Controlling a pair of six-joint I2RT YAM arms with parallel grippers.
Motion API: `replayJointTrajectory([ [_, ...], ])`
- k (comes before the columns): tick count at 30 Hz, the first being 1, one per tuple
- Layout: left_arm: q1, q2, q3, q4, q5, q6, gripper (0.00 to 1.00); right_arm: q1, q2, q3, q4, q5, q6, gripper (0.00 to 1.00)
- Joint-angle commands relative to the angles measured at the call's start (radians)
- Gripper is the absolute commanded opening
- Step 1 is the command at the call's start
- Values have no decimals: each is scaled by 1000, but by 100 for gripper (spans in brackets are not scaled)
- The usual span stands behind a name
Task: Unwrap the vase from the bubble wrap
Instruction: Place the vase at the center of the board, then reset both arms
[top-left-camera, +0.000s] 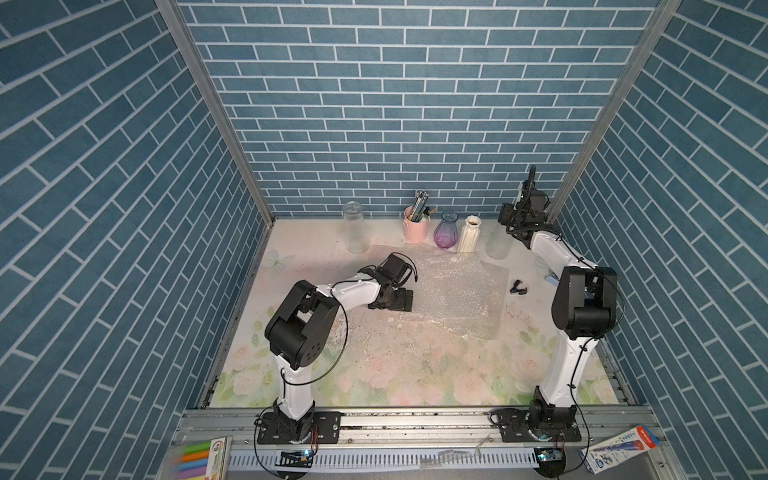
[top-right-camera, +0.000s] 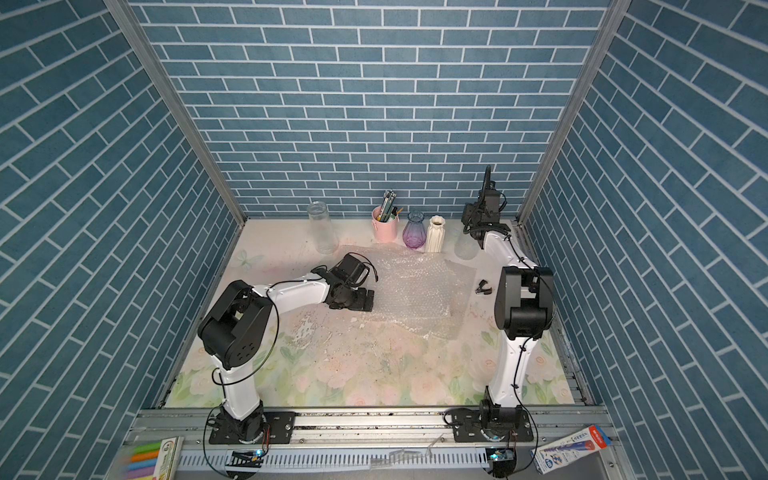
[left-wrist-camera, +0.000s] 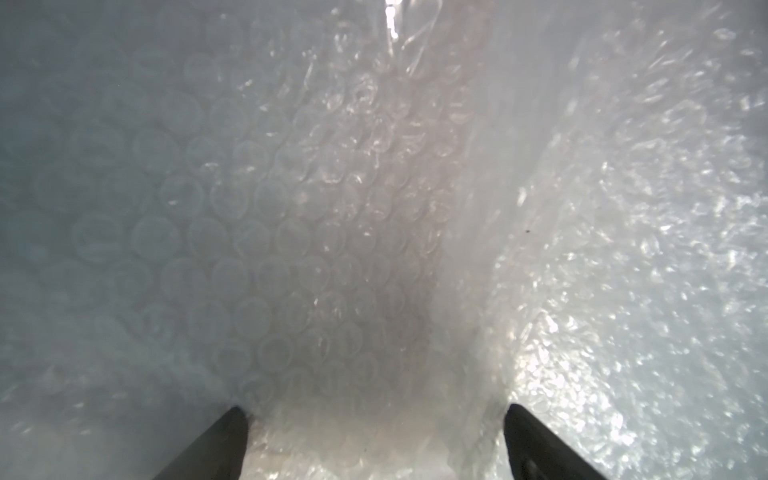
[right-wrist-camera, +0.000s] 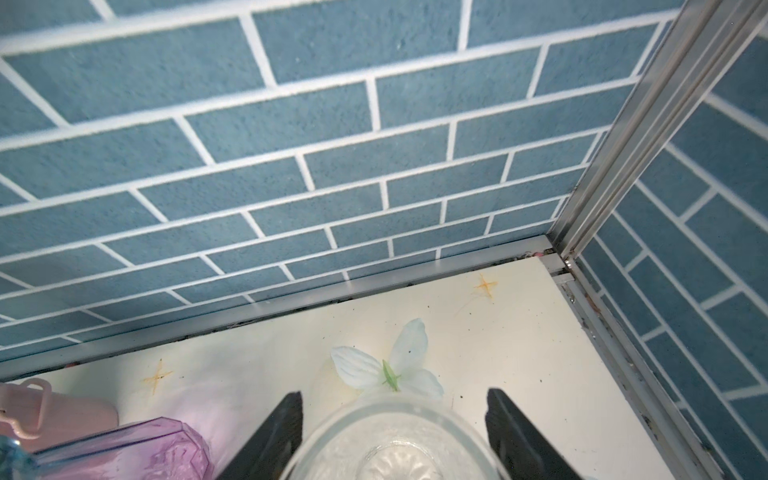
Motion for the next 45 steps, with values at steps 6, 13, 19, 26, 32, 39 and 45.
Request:
replayJointTrajectory([
  [6, 2, -75, 17, -98, -43, 14, 100, 8, -19, 2, 105, -30, -36, 67],
  [13, 2, -153, 65, -156, -81, 39, 100, 8, -88, -5, 86, -36, -43, 83],
  [19, 2, -216, 77, -179, -114, 56, 100, 8, -221, -74, 59, -50, -32, 93],
  [26, 24, -388, 26, -149, -278, 137, 100, 8, -515, -371, 55, 6, -23, 95],
  [32, 79, -631, -109, 0, -416, 263, 100, 9, -854, -758, 117, 86, 2, 96],
  [39, 292, -825, -365, 230, -398, 269, 100, 8, -1055, -1107, 236, 172, -59, 96],
  [45, 470, -863, -669, 545, -418, 246, 100, 8, -988, -1290, 456, 114, -103, 95],
])
